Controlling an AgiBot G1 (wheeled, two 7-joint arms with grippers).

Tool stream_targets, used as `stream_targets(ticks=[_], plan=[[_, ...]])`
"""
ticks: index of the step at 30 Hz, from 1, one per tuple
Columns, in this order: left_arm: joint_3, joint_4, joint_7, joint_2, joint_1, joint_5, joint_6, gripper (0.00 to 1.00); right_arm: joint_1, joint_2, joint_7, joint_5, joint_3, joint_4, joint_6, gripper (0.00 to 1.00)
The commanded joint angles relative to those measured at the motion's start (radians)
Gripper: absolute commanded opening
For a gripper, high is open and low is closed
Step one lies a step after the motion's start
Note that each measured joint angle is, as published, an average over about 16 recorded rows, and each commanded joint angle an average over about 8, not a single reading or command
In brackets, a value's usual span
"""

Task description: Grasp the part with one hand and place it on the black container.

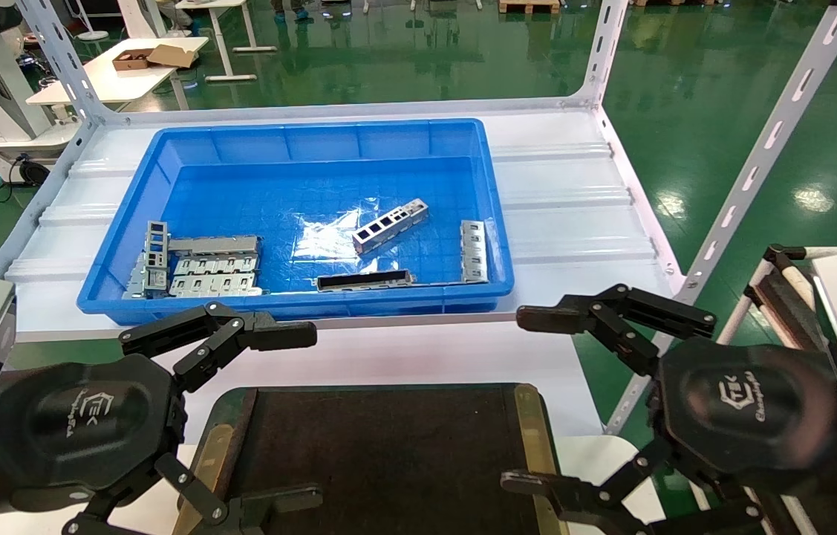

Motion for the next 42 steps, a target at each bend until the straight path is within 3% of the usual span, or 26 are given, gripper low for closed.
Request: stream_targets(ticks=[1, 14, 22, 32, 42], plan=[[0.000, 0.000, 0.000, 0.000, 0.000, 0.000, 0.000, 1.00, 0.000, 0.000, 0.000, 0.000, 0.000, 0.000, 0.000, 1.00], [0.003, 0.001, -0.011, 0.003, -0.003, 0.004, -0.011, 1.00, 0.000, 0.000, 0.000, 0.000, 0.000, 0.000, 0.000, 1.00], [0.029, 0.007, -0.031, 0.043, -0.027, 0.069, -0.088, 1.00, 0.000, 0.000, 0.000, 0.000, 0.000, 0.000, 0.000, 1.00], [0.094, 0.114, -0.004, 0.192, -0.121, 0.250, -0.274, 1.00, 0.000, 0.000, 0.000, 0.000, 0.000, 0.000, 0.000, 1.00], [0.181, 0.374, 0.031, 0.408, -0.279, 0.443, -0.466, 1.00, 0.000, 0.000, 0.000, 0.000, 0.000, 0.000, 0.000, 1.00]])
